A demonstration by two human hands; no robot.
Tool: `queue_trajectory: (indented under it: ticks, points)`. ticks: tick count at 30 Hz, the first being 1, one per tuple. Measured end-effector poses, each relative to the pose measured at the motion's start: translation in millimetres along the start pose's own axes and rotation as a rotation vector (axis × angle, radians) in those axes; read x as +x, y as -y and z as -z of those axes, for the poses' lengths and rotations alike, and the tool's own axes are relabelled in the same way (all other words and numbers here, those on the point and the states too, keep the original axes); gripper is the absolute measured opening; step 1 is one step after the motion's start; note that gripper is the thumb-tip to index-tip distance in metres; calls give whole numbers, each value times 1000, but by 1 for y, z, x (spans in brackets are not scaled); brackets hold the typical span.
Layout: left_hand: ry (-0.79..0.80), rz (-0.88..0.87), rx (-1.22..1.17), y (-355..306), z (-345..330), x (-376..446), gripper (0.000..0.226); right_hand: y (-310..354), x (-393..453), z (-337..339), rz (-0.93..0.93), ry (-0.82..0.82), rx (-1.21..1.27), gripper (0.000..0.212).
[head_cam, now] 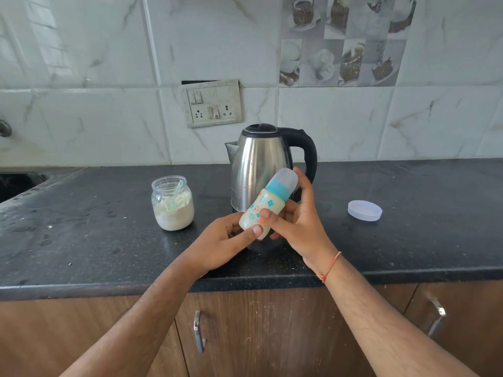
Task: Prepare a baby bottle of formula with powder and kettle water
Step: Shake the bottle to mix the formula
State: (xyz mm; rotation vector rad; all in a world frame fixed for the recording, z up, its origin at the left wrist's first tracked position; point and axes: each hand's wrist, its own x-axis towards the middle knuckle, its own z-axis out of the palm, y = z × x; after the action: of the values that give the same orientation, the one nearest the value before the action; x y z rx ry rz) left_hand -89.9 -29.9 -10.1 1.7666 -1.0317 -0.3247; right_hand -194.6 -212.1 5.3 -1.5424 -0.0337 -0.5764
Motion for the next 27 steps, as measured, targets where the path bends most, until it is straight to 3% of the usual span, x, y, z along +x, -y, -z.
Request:
queue_trajectory:
  ticks: [6, 11, 12, 15, 19, 20, 23, 24, 27]
  points:
    - [36, 50, 22, -5, -1, 0, 49, 4, -1, -1, 17, -15, -1, 99]
    - [-77, 9, -50, -4, -2, -1, 70, 8, 0, 15, 23, -541, 461, 74]
    - [-86, 1, -57, -4, -2, -2, 73, 9, 0, 19, -25, -540, 493, 69]
    - [-100, 8, -56, -5, 1, -4, 84, 7, -3, 22, -154, -337, 346, 66]
    - [-100, 17, 7, -6, 3, -5, 90, 2, 6, 28, 29, -769, 687, 69]
    - [-98, 15, 26, -7, 2, -5, 92, 5, 5, 26, 20, -751, 703, 67]
    - [-81, 17, 67, -6, 1, -5, 94, 10, -5, 12, -122, -297, 308, 70]
    - [-82, 11, 72, -5, 1, -5, 93, 13, -5, 8, -118, -310, 267, 73]
    - [-89, 8, 86, -5, 1, -5, 91, 7, 2, 20, 35, -764, 645, 74]
